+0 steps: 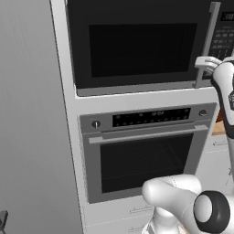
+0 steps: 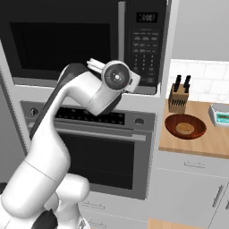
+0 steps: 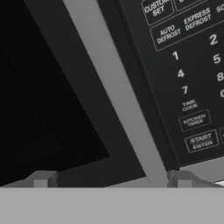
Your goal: Open the microwave, place the bowl with waffle inside the microwave, then close the microwave door and turn it on.
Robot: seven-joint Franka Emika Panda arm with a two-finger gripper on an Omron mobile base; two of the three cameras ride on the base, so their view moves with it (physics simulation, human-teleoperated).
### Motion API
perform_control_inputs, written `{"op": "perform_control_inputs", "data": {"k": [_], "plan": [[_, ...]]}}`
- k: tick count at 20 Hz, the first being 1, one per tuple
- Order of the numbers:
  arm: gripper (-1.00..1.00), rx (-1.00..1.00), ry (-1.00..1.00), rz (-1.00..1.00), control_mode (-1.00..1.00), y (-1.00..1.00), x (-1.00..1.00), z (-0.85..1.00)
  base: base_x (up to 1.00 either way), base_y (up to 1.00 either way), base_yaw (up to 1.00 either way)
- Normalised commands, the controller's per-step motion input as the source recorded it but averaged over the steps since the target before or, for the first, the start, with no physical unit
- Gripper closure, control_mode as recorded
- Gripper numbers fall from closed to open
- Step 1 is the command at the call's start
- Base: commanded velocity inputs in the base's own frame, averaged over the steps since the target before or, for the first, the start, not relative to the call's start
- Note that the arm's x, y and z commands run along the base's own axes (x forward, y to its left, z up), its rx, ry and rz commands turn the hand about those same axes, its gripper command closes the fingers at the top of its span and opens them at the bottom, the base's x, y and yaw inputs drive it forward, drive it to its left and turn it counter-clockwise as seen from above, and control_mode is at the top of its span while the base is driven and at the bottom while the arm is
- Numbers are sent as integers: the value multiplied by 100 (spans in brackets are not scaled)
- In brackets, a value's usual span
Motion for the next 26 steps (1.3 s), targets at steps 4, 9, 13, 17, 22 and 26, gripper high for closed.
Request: {"op": "perform_control_inputs", "data": {"k": [4, 9, 13, 17, 22, 26], "plan": [[-100, -5, 0, -1, -100, -16, 13, 29, 0, 0, 0], [-100, 0, 0, -2, -100, -17, 27, 4, 0, 0, 0], [-100, 0, 0, -6, -100, -1, 36, -7, 0, 0, 0], [-100, 0, 0, -8, -100, 0, 41, -16, 0, 0, 0], [-100, 0, 0, -6, -100, 0, 26, -10, 0, 0, 0], [100, 0, 0, -4, -100, 2, 14, -4, 0, 0, 0]]}}
